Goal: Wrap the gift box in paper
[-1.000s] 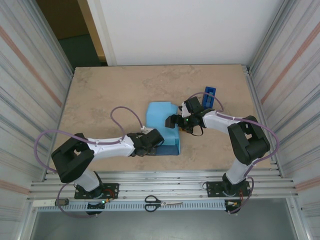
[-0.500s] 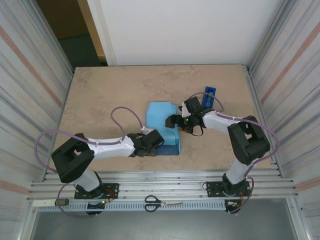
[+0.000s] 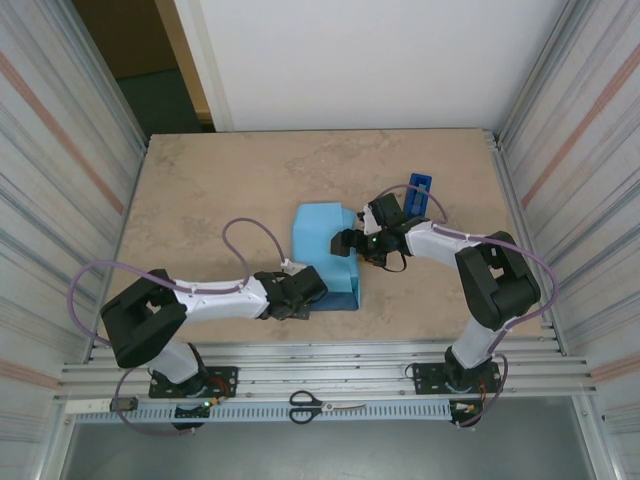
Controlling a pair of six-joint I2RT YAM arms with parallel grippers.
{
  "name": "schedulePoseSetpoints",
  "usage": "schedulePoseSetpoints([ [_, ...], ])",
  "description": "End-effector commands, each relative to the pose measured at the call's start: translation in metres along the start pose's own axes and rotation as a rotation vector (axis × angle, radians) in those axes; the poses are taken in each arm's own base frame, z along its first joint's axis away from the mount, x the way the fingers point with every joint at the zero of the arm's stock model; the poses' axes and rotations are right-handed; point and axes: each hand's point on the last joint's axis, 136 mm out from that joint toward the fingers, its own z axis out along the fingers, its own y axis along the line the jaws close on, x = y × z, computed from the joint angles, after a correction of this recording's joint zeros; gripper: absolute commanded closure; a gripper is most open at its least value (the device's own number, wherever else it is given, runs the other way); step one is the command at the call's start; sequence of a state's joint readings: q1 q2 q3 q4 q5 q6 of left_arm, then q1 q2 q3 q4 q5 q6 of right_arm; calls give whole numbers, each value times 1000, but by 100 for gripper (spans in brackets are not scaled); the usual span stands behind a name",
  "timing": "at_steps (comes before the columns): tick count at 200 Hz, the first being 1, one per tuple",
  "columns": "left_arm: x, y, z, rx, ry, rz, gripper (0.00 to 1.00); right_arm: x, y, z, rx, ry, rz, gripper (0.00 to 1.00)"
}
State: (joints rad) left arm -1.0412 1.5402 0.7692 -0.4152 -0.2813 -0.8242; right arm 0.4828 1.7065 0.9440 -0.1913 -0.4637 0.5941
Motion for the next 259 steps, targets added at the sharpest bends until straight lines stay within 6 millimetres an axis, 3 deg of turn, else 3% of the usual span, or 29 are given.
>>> schedulePoseSetpoints([
  [1,0,4,-7,-6,-16,19,100,32,-51,7,207,76,75,6],
  [8,0,4,-8,-3,-18,19,100,31,-51,7,207,75,75,6],
  [15,0,5,-9,-2,-19,17,91,31,-50,7,206,75,74,6],
  [33,1,5,-14,17,-25,17,84,30,-49,7,202,77,72,6],
  [45,2,5,-20,32,-37,18,71,29,-47,7,200,74,70,6],
  [80,-3,8,-43,85,-86,28,54,24,-42,7,193,71,61,6],
  [121,-38,6,-86,116,-202,139,37,8,-21,-3,133,37,14,4],
  [154,-68,2,-93,141,-189,221,30,-17,7,-24,59,-15,-25,1],
  [195,-95,-31,-99,168,-242,634,25,-29,22,-54,19,-91,-22,2],
  [221,-103,-49,-97,202,-282,804,19,-28,14,-76,31,-156,21,2],
  [259,-104,-59,-74,195,-231,924,18,-8,-21,-104,63,-241,176,0],
])
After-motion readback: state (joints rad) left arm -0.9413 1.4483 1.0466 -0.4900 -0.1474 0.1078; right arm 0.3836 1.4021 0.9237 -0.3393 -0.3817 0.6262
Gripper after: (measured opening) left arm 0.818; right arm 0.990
